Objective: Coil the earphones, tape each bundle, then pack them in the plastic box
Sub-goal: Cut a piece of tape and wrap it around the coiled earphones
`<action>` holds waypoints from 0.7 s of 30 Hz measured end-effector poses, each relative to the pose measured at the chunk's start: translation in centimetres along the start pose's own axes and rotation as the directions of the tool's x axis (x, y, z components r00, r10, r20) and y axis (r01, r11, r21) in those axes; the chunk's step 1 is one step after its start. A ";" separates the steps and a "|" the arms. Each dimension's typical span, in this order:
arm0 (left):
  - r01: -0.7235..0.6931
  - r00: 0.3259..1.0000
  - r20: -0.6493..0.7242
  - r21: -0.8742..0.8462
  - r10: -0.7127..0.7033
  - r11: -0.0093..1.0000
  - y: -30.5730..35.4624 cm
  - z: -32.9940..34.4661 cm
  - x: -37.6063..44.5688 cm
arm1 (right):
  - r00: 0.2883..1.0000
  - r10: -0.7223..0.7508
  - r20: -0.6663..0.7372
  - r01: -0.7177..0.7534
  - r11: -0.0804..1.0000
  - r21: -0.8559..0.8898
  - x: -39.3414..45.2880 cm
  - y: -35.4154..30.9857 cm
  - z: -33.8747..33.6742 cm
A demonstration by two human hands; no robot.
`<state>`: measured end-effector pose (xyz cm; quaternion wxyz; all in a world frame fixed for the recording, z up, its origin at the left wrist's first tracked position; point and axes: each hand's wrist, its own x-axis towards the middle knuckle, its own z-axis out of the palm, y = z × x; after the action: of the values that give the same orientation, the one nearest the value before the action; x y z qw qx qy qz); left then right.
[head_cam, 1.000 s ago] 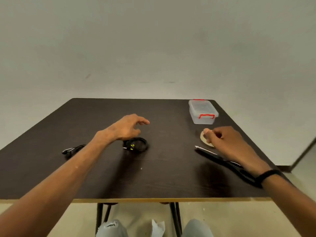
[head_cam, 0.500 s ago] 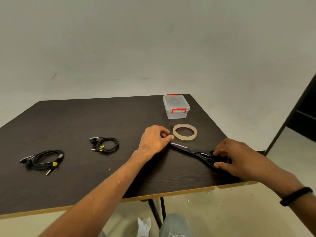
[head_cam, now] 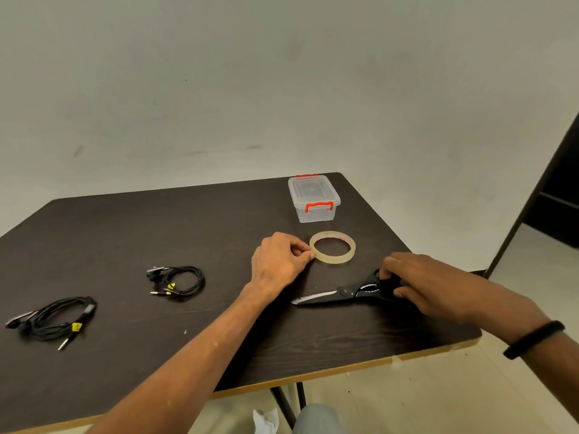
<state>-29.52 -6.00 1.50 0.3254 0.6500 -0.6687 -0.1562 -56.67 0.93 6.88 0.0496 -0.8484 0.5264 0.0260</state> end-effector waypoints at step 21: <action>-0.146 0.989 0.007 0.006 0.146 0.989 -1.3 1.1 0.1 | 0.909 0.252 -0.331 0.027 0.759 0.651 7.6 -2.6 2.4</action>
<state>-29.22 -6.42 -0.13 0.3315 0.5998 -0.7162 -0.1317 -50.99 -4.45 3.95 0.2266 -0.7326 0.5529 -0.3260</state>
